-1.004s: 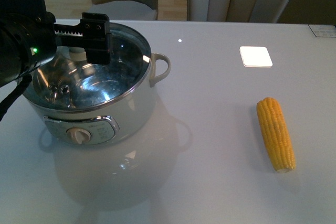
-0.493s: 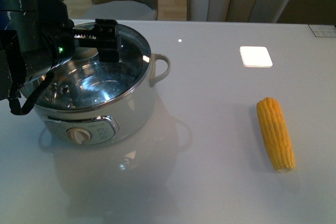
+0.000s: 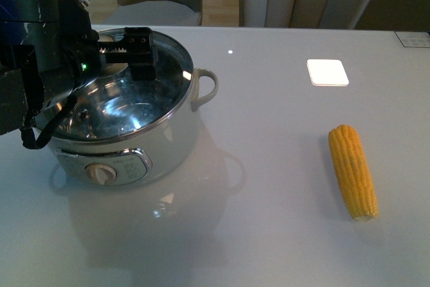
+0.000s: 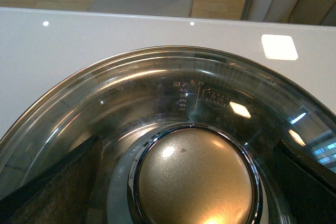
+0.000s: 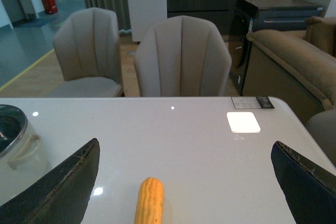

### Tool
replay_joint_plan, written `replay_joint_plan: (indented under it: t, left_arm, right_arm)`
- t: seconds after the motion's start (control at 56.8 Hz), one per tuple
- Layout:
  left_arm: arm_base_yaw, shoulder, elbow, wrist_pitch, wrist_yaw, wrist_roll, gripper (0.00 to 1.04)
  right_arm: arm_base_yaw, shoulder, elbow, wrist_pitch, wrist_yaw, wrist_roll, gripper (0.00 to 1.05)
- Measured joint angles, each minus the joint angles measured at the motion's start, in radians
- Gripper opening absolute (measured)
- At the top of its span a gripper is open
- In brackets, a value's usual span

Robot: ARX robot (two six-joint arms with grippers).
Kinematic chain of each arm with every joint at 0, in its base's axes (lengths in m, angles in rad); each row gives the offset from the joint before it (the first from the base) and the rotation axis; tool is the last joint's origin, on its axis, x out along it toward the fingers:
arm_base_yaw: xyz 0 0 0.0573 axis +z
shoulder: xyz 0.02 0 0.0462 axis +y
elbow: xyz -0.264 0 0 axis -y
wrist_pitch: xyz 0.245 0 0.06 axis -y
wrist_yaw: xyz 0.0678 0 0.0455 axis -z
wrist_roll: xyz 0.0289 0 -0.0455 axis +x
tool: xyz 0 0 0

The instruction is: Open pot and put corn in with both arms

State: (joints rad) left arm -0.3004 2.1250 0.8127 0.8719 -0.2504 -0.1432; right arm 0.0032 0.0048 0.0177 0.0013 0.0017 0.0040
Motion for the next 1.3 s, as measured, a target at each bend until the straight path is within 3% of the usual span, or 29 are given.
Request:
replay_joint_plan:
  t: [0.106, 0.387, 0.898, 1.303]
  left_arm:
    - [-0.001, 0.003, 0.000, 0.007, -0.005, -0.003, 0.89]
    - [-0.005, 0.003, 0.004, 0.024, -0.012, -0.012, 0.46]
    - [-0.019, -0.006, -0.017, 0.057, -0.038, 0.026, 0.44]
    - [-0.007, -0.208, -0.050, -0.027, -0.035, 0.069, 0.44]
  right_arm:
    - [0.000, 0.000, 0.000, 0.000, 0.000, 0.000, 0.96]
    - [0.000, 0.000, 0.000, 0.000, 0.000, 0.000, 0.96]
    - [0.000, 0.000, 0.000, 0.000, 0.000, 0.000, 0.96]
    - [0.000, 0.000, 0.000, 0.000, 0.000, 0.000, 0.96]
